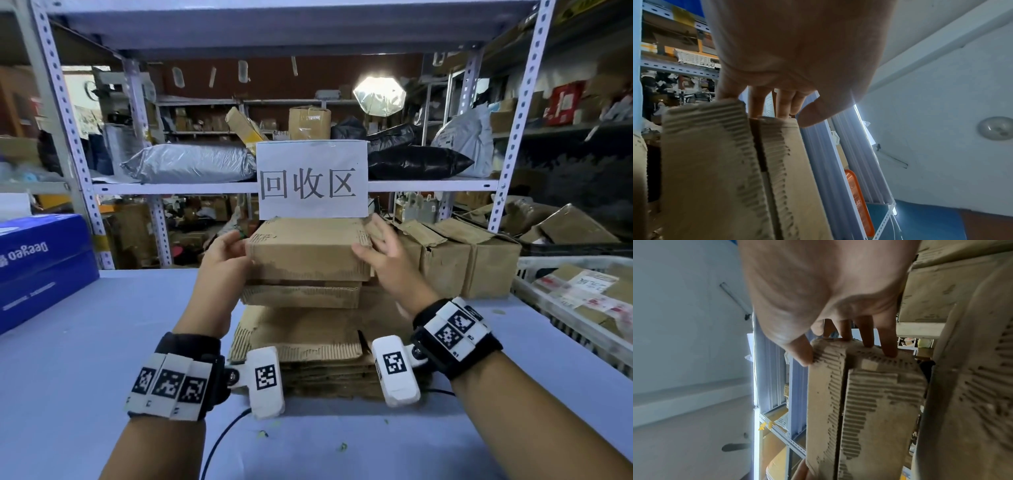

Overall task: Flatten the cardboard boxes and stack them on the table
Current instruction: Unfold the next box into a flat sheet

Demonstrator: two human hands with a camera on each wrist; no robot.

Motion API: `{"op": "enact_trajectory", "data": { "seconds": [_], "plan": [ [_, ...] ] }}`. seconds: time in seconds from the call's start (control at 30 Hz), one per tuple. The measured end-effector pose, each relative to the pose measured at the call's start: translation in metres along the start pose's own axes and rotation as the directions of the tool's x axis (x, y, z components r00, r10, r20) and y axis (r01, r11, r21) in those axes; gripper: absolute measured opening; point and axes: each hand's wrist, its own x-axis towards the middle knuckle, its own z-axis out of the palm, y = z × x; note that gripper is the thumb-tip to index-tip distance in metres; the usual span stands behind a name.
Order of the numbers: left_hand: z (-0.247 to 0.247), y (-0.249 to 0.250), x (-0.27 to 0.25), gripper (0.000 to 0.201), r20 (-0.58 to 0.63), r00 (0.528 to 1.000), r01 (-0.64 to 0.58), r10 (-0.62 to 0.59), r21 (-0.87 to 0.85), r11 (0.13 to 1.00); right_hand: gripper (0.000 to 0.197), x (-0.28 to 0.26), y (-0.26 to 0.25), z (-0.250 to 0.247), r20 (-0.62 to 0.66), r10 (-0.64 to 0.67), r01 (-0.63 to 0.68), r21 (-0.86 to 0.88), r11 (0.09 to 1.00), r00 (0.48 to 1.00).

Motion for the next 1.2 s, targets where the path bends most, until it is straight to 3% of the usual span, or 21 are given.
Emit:
{"op": "enact_trajectory", "data": {
  "seconds": [0.1,0.23,0.27,0.37,0.53,0.6,0.67,0.7,0.77,0.83,0.93,1.07,1.13,1.2],
  "plan": [
    [0.0,-0.001,-0.001,0.068,0.032,0.999,-0.036,0.036,0.001,0.999,0.068,-0.002,-0.004,-0.004,-0.071,0.039,-0.032,0.094,0.995,0.997],
    [0.003,-0.002,-0.006,0.077,0.04,0.988,-0.147,0.146,0.029,0.989,0.037,-0.009,-0.012,-0.006,-0.02,-0.041,0.043,0.111,0.993,0.999],
    [0.003,-0.002,-0.007,0.079,0.029,0.983,-0.183,0.182,0.018,0.983,0.039,-0.01,-0.013,-0.006,0.0,-0.072,0.072,0.083,0.994,0.997],
    [0.003,-0.001,-0.007,0.086,0.005,0.966,-0.26,0.26,-0.019,0.965,0.07,-0.012,-0.013,-0.007,0.049,-0.154,0.158,-0.069,0.985,0.987],
    [0.007,0.001,-0.012,0.095,0.054,0.941,-0.334,0.333,0.016,0.942,0.105,-0.01,-0.009,-0.013,0.128,-0.164,0.176,-0.091,0.98,0.978],
    [0.009,0.002,-0.015,0.093,0.071,0.932,-0.358,0.356,0.016,0.933,0.1,-0.01,-0.009,-0.013,0.142,-0.131,0.148,-0.118,0.982,0.981],
    [0.01,0.004,-0.018,0.085,0.111,0.926,-0.366,0.361,0.029,0.93,0.082,-0.01,-0.011,-0.012,0.115,-0.134,0.148,-0.126,0.981,0.984],
    [0.011,0.006,-0.019,0.078,0.126,0.93,-0.35,0.345,0.024,0.936,0.085,-0.011,-0.011,-0.012,0.11,-0.157,0.171,-0.123,0.978,0.981],
    [0.015,0.009,-0.022,0.067,0.132,0.947,-0.292,0.294,-0.031,0.956,0.116,-0.012,-0.012,-0.012,0.144,-0.219,0.241,-0.154,0.958,0.965],
    [0.017,0.011,-0.024,0.073,0.109,0.966,-0.226,0.235,-0.088,0.97,0.131,-0.014,-0.016,-0.01,0.187,-0.256,0.295,-0.227,0.928,0.949],
    [0.022,0.013,-0.025,0.086,0.079,0.979,-0.176,0.187,-0.127,0.976,0.133,-0.015,-0.018,-0.005,0.218,-0.295,0.359,-0.371,0.856,0.93],
    [0.027,0.013,-0.022,0.076,-0.048,0.976,-0.219,0.214,-0.126,0.968,0.136,-0.017,-0.018,-0.001,0.253,-0.383,0.458,-0.5,0.735,0.889],
    [0.026,0.013,-0.021,0.067,-0.066,0.957,-0.284,0.281,-0.029,0.959,0.136,-0.017,-0.019,0.001,0.259,-0.397,0.474,-0.519,0.712,0.88],
    [0.022,0.012,-0.021,0.066,-0.041,0.957,-0.289,0.288,-0.021,0.957,0.132,-0.017,-0.021,0.004,0.244,-0.4,0.468,-0.465,0.751,0.884]
  ]
}}
